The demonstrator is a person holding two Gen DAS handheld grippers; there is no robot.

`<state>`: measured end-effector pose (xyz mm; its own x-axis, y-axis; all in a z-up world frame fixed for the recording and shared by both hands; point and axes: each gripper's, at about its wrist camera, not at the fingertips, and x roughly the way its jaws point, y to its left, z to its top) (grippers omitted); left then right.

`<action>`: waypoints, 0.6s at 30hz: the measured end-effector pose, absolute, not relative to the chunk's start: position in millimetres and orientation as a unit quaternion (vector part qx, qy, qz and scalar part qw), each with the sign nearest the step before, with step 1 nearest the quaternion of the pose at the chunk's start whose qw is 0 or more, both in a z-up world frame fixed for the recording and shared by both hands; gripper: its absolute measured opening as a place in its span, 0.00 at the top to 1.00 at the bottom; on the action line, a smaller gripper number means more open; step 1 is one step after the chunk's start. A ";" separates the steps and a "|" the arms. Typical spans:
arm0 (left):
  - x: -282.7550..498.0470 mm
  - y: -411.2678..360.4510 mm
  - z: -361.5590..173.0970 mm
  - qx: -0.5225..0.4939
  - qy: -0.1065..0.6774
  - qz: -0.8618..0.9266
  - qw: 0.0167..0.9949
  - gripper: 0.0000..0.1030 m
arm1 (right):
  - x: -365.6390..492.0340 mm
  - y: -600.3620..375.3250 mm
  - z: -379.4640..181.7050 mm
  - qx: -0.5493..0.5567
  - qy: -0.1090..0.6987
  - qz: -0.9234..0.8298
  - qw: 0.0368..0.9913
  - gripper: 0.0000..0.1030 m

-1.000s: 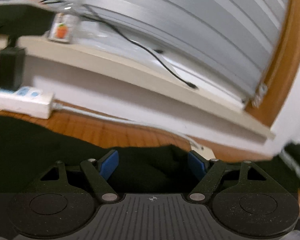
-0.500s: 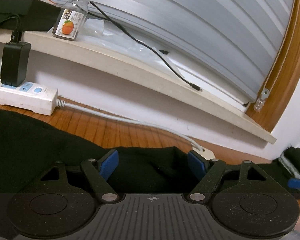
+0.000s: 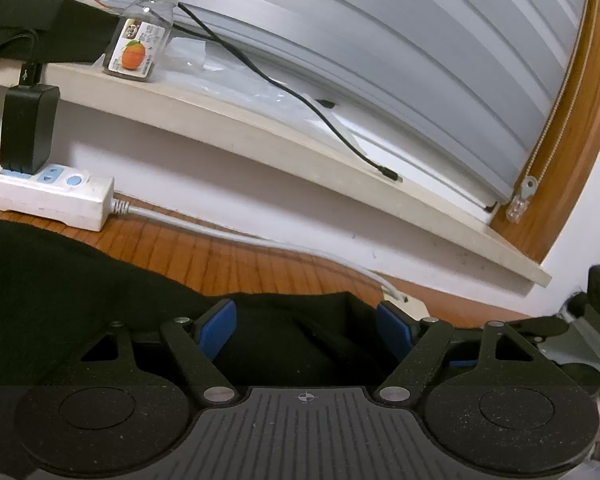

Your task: Fold clothes

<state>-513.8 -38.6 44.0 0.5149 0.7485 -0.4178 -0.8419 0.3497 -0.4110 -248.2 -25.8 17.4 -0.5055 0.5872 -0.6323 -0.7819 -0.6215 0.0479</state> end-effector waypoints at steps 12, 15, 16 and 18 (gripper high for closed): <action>-530.4 -47.8 47.2 -0.300 0.019 0.498 0.814 0.22 | -288.7 -88.1 35.5 -0.287 0.122 0.903 0.294 0.96; -531.1 -46.9 47.3 -0.302 0.018 0.498 0.813 0.22 | -297.3 -105.1 34.7 -0.297 0.104 0.909 0.274 0.96; -530.8 -46.4 47.4 -0.303 0.019 0.499 0.812 0.22 | -298.5 -107.9 34.1 -0.301 0.098 0.908 0.273 0.96; -529.0 -45.7 47.1 -0.303 0.029 0.503 0.809 0.22 | -298.9 -111.5 34.8 -0.307 0.086 0.908 0.273 0.96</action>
<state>-529.0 -45.7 47.1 0.4914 0.7966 -0.3521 -0.8318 0.3094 -0.4608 -298.9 -111.5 34.8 -0.6628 0.4431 -0.6036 -0.5482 -0.8362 -0.0119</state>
